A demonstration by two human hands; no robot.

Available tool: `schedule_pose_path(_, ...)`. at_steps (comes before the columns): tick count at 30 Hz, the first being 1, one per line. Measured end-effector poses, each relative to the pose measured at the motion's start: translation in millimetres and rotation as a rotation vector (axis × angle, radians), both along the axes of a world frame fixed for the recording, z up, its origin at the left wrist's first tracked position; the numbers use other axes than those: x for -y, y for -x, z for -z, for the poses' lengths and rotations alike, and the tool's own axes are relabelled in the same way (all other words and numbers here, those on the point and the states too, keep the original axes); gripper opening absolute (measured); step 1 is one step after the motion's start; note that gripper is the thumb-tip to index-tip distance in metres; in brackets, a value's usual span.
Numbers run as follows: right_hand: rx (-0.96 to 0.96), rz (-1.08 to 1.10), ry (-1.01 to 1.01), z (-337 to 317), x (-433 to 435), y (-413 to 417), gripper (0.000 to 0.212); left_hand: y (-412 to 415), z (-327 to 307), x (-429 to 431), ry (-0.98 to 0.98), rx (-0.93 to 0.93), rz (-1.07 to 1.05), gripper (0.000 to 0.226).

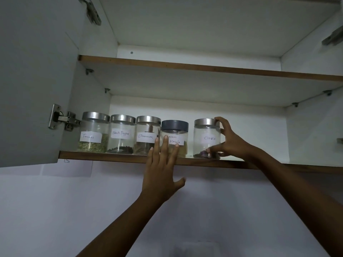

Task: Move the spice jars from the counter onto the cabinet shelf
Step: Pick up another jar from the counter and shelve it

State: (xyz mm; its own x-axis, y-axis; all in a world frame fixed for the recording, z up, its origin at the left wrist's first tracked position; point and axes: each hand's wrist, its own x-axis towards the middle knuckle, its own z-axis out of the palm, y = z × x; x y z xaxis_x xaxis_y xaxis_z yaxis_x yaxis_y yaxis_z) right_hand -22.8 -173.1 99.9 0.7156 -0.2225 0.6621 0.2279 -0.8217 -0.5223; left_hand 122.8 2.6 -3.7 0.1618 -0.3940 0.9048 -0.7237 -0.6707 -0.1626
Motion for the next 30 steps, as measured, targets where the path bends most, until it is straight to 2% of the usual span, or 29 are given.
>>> schedule_pose_path(10,0.095,0.073,0.048,5,-13,-28,0.101,3,-2,0,-0.037,-0.044,-0.038,0.108)
schedule_pose_path(14,0.072,0.086,0.06,13,-18,-23,0.109,6,-3,-3,-0.064,-0.053,-0.04,0.111)
schedule_pose_path(17,0.07,0.136,0.107,25,-23,-16,0.114,6,-6,-6,-0.088,-0.057,-0.044,0.113)
schedule_pose_path(20,0.077,0.196,0.201,44,-26,-3,0.111,14,-8,-8,-0.095,-0.098,-0.011,0.105)
schedule_pose_path(22,0.066,0.267,0.311,61,-30,9,0.108,27,-3,-6,-0.078,-0.121,0.089,0.098)
schedule_pose_path(25,0.022,0.329,0.433,91,-37,25,0.105,56,18,2,-0.017,-0.036,0.292,0.08)
schedule_pose_path(27,-0.016,0.337,0.432,114,-42,40,0.098,76,36,11,0.021,-0.015,0.459,0.064)
schedule_pose_path(30,-0.07,0.322,0.364,153,-38,69,0.085,99,70,25,0.008,-0.095,0.624,0.046)
